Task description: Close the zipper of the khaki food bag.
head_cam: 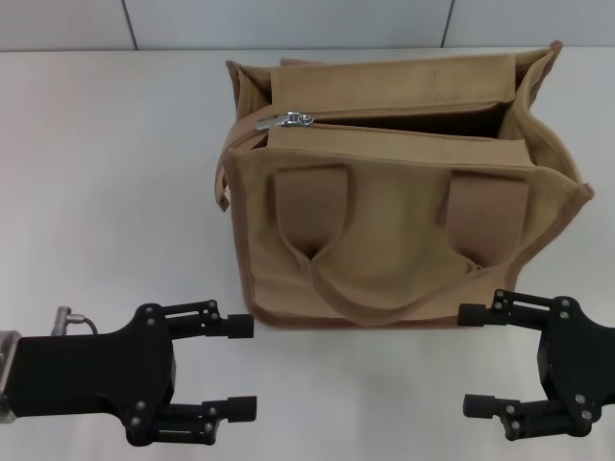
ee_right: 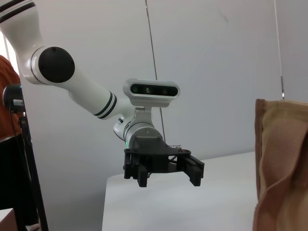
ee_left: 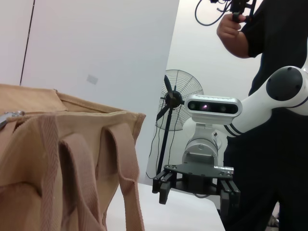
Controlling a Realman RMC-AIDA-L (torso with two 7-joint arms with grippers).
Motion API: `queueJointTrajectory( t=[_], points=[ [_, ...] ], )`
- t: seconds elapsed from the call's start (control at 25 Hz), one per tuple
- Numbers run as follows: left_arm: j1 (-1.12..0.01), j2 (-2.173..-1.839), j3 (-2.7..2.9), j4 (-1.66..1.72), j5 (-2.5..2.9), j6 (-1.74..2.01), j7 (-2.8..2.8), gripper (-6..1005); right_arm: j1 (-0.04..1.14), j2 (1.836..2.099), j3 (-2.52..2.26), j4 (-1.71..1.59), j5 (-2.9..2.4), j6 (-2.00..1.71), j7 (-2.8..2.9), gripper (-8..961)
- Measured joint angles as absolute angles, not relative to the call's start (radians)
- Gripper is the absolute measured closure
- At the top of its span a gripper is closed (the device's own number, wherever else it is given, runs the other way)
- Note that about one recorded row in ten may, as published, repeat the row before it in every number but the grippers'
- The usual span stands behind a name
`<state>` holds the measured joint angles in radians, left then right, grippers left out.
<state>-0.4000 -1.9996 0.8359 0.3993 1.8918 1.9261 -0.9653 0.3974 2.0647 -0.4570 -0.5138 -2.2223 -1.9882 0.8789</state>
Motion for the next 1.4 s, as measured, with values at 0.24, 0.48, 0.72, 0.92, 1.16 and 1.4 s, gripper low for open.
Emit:
queueJointTrajectory(
  t=[0.24,0.48,0.72,0.92,1.16,1.4],
  points=[
    [-0.403,-1.999,0.834,0.4,1.896,1.929,-0.965,236,0.397,2.065,-0.457,-0.514,-2.221,-1.992,0.879,118],
    [-0.402,-1.998,0.835,0.4,1.897,1.931,-0.964,240,0.395,2.065,-0.457,-0.514,-2.217,-1.996,0.879,119],
    [-0.401,-1.997,0.762,0.402,1.89,1.947,-0.961,243,0.394,2.065,-0.457,-0.512,-2.216,-1.996,0.879,119],
    [-0.392,-1.994,0.556,0.397,1.888,1.974,-0.938,246,0.388,2.065,-0.452,-0.512,-2.216,-1.994,0.879,118],
    [-0.395,-2.001,0.361,0.392,1.888,1.842,-0.877,249,0.384,2.065,-0.451,-0.512,-2.216,-1.997,0.879,118],
    [-0.451,-2.036,0.399,0.397,1.902,1.636,-0.84,253,0.374,2.065,-0.45,-0.512,-2.216,-1.997,0.879,118]
  ],
)
